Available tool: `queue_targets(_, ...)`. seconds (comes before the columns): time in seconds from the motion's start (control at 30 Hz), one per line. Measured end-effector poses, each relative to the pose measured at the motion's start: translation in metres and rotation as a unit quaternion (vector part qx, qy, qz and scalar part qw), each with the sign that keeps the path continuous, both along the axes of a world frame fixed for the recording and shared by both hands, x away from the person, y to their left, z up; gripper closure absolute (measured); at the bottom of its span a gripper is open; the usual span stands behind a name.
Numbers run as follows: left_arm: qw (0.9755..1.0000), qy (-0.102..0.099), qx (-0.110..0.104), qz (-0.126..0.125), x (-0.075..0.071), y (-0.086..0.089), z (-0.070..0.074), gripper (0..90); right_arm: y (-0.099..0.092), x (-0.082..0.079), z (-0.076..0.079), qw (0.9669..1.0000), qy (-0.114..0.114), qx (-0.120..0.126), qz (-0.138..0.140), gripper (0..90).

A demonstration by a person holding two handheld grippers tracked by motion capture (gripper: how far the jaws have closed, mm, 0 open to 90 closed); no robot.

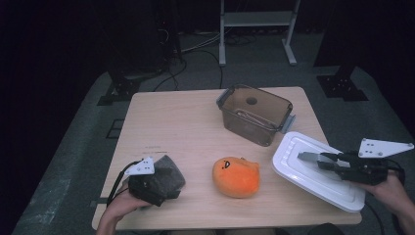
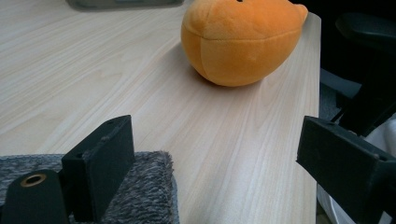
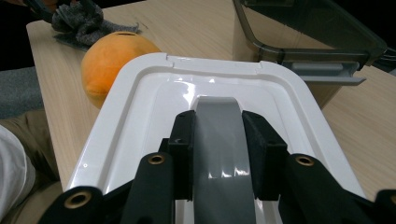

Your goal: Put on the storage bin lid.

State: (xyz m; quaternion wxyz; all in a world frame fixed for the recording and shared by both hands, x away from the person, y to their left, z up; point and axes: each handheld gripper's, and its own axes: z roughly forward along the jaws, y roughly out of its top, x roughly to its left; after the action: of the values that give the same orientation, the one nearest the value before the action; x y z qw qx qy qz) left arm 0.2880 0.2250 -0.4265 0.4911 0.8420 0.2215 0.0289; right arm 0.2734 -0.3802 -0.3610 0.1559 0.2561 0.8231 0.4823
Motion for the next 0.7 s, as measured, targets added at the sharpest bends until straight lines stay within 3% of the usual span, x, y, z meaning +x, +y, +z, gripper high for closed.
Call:
queue_targets(0.47,1.0000,-0.002,-0.004,0.001,0.000,0.001,0.001,10.1,-0.002,0.002,-0.025,0.9997,0.021,-0.006,-0.008,65.4)
queue_targets(0.7,1.0000,-0.001,-0.003,-0.001,0.000,0.001,0.001,10.1,-0.001,0.012,-0.040,0.9993,0.036,-0.002,-0.012,65.4)
